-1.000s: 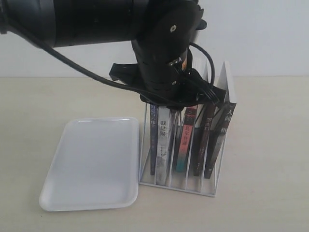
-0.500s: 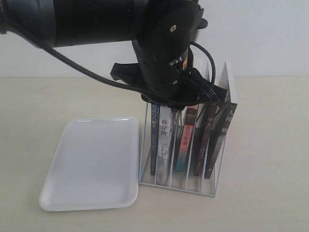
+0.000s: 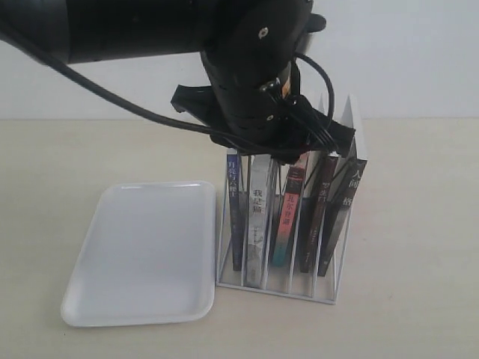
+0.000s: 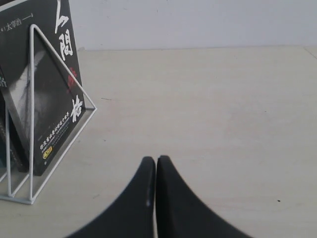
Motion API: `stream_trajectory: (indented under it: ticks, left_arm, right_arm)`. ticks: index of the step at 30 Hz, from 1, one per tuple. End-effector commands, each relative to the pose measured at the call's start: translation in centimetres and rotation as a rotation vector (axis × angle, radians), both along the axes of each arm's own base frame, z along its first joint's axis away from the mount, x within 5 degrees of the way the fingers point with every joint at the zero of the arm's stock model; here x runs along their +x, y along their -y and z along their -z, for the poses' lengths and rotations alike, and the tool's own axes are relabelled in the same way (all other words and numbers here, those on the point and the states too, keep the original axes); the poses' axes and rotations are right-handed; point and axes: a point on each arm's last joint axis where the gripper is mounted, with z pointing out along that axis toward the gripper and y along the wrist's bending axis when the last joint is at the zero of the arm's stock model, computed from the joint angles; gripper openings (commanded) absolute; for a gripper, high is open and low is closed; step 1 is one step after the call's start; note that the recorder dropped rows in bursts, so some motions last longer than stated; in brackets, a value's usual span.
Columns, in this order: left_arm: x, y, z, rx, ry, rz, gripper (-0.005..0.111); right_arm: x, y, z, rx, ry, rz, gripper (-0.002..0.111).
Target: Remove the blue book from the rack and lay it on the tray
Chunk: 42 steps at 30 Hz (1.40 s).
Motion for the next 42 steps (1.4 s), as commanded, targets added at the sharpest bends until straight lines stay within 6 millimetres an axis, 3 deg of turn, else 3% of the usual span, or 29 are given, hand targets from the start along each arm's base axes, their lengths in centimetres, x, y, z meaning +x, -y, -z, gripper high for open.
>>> stream_trajectory:
  ticks: [1, 10, 17, 24, 42]
  left_arm:
    - [-0.4, -0.5, -1.9, -0.039, 0.048, 0.017, 0.044]
    - [-1.3, -2.1, -5.4, -0.078, 0.110, 0.043, 0.044]
    - [-0.6, -3.3, -6.0, -0.010, 0.180, -0.002, 0.044]
    - [0.9, -2.1, -3.6, 0.005, 0.163, 0.009, 0.044]
    - [2.4, -2.5, -2.6, -0.013, 0.145, -0.026, 0.044]
  right_arm:
    - [0.0, 0.1, -0.2, -0.005, 0.018, 0.008, 0.000]
    - [0.0, 0.1, -0.2, -0.005, 0.018, 0.008, 0.000]
    - [0.0, 0.1, -0.2, -0.005, 0.018, 0.008, 0.000]
    - [0.0, 0.1, -0.2, -0.005, 0.018, 0.008, 0.000]
    - [0.0, 0.0, -0.1, 0.001, 0.010, 0.007, 0.000]
